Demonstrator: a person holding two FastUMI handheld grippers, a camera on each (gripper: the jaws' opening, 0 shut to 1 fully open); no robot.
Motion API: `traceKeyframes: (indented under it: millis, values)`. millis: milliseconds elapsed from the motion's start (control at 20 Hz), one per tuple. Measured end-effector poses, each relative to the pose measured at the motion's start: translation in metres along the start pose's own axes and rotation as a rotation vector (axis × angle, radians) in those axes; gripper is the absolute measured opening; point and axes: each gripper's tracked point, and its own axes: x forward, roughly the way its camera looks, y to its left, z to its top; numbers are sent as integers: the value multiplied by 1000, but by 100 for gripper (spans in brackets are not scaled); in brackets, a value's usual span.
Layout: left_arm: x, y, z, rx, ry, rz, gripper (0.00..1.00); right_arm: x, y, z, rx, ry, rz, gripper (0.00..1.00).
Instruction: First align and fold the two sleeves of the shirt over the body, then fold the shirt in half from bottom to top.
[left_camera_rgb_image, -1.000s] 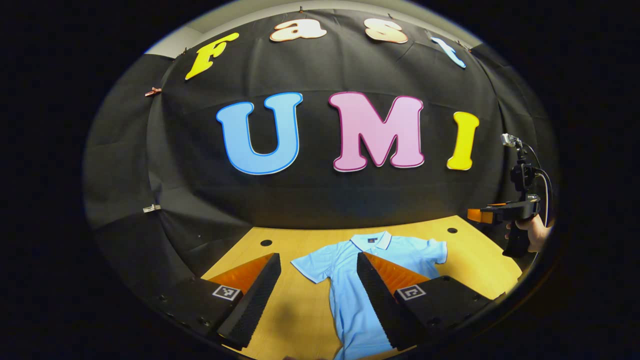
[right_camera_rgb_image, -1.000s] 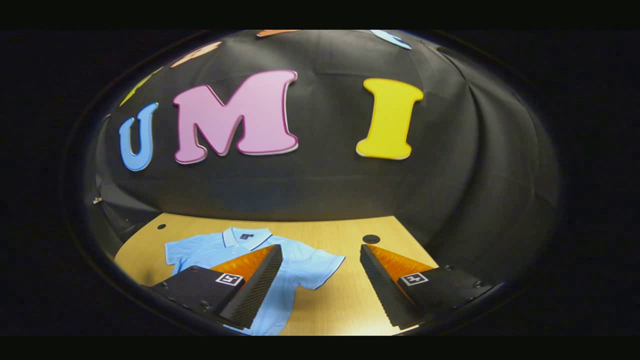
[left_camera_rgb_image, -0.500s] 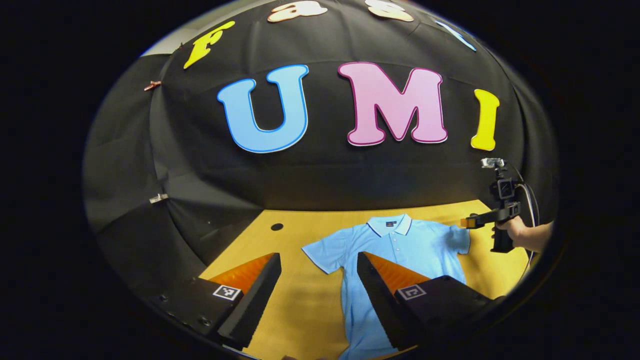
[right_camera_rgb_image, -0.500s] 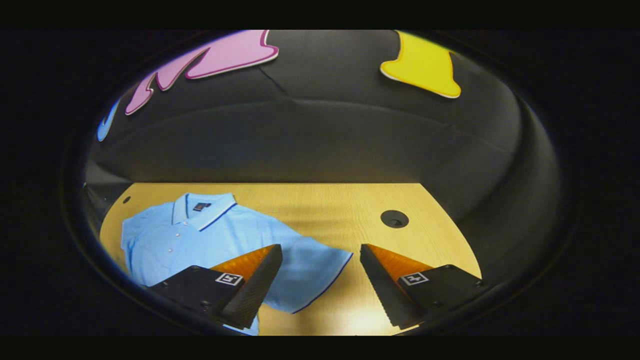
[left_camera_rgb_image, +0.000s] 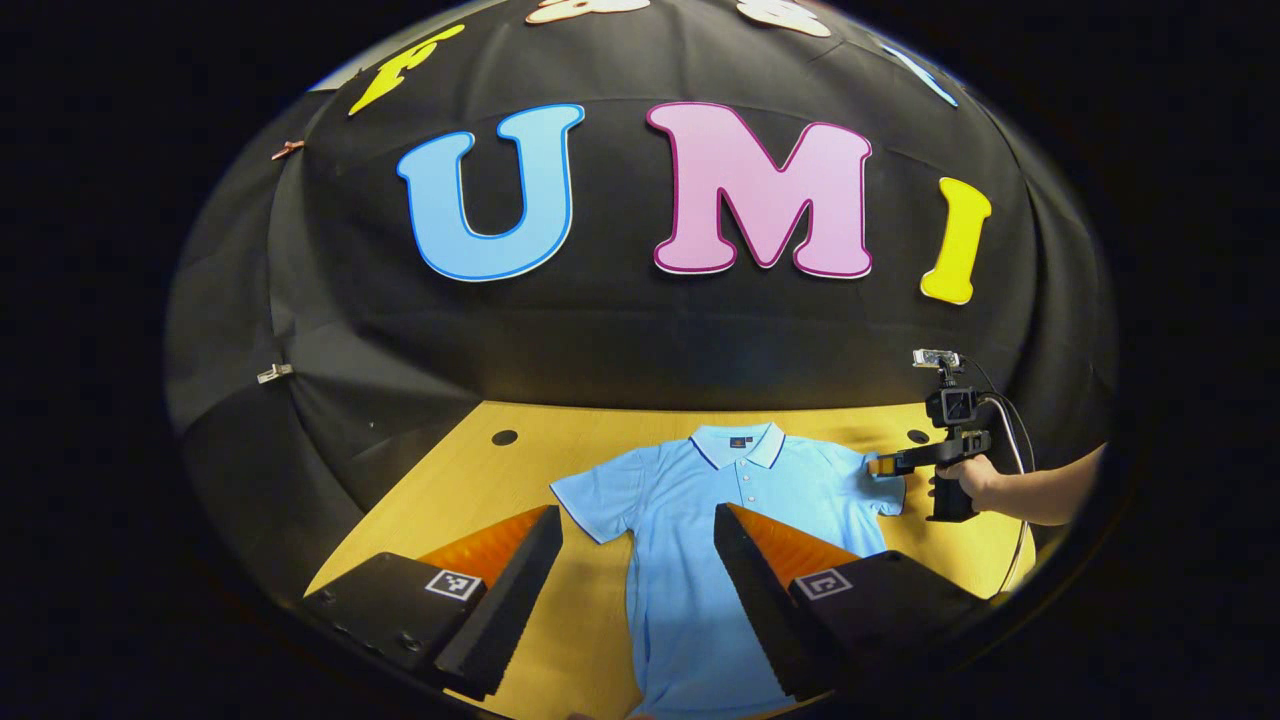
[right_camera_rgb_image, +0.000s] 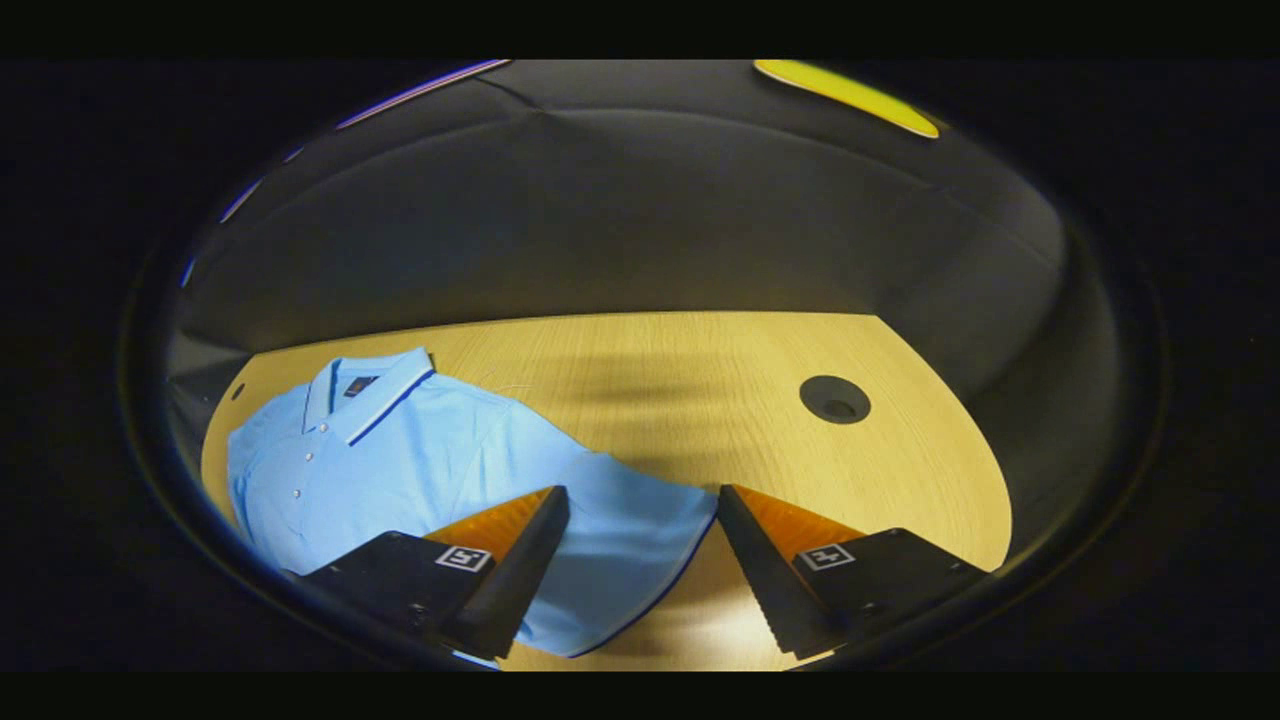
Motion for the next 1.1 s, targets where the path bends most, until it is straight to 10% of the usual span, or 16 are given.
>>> traceKeyframes:
  millis: [150, 400, 500, 550, 1100]
  values:
    - [1, 4, -4, -37, 9, 0, 98, -2, 5, -3, -24, -4, 26, 90]
    - [-6, 18, -13, -73, 20, 5, 98, -3, 17, -4, -20, 0, 38, 11]
    - [-11, 25, -18, -80, 25, 17, 98, -5, 19, -3, -9, 6, 37, 2]
    - [-13, 28, -20, -84, 28, 22, 99, -5, 20, -3, 7, 12, 39, 13]
    - [-29, 51, -51, -134, 47, 89, 99, -68, 139, 45, -105, -117, 129, 7]
